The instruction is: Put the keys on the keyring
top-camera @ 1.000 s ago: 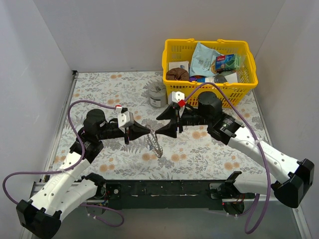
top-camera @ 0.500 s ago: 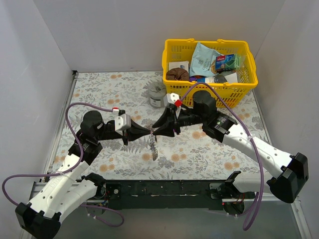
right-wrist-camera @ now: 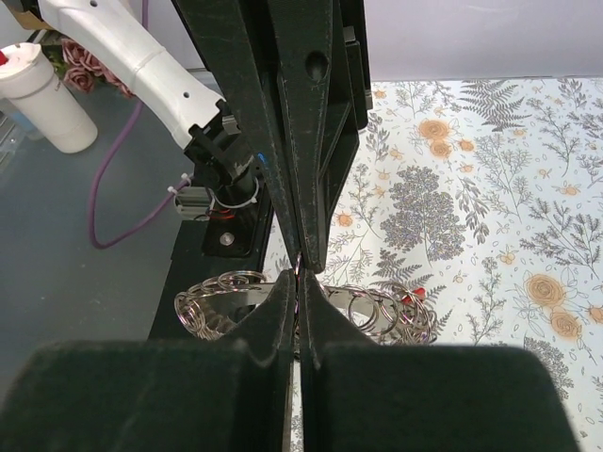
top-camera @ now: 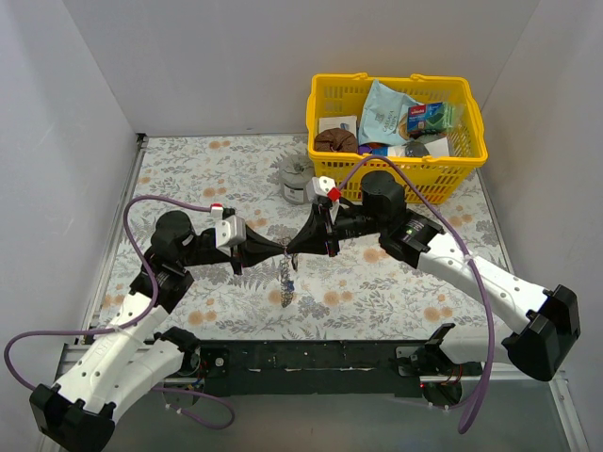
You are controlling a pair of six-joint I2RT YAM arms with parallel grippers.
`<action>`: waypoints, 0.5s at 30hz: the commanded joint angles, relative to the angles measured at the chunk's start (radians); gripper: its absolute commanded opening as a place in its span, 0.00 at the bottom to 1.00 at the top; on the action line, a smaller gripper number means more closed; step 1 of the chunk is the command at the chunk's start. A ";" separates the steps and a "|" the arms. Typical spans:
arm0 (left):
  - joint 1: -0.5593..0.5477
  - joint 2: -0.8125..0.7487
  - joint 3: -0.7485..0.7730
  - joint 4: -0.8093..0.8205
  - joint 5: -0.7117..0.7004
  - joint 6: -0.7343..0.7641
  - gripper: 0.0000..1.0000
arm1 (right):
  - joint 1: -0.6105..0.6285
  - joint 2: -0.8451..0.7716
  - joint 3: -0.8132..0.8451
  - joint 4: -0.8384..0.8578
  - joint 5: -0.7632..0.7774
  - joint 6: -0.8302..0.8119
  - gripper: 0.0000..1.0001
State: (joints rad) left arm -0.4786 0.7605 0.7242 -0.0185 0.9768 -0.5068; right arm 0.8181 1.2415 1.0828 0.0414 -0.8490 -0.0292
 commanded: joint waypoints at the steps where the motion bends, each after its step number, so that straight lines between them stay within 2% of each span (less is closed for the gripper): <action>1: 0.000 -0.033 0.000 0.071 0.025 -0.009 0.00 | -0.002 0.007 0.019 0.022 0.019 0.003 0.01; 4: 0.000 -0.032 0.006 0.060 0.020 -0.004 0.00 | -0.004 0.015 0.049 -0.030 0.027 -0.024 0.01; 5: 0.000 -0.030 0.010 0.037 0.020 0.001 0.06 | -0.004 0.015 0.061 -0.040 0.036 -0.037 0.01; 6: 0.000 -0.026 0.023 0.025 0.028 0.014 0.19 | -0.004 0.021 0.071 -0.078 0.041 -0.061 0.01; 10: 0.000 0.003 0.078 -0.086 0.031 0.071 0.37 | -0.004 0.030 0.129 -0.219 0.067 -0.135 0.01; 15: -0.002 0.082 0.150 -0.201 0.040 0.126 0.39 | -0.004 0.070 0.238 -0.420 0.091 -0.254 0.01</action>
State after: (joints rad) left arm -0.4797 0.7952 0.8032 -0.1146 0.9920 -0.4397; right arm 0.8181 1.2942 1.1976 -0.2207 -0.7807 -0.1677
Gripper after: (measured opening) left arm 0.389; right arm 0.031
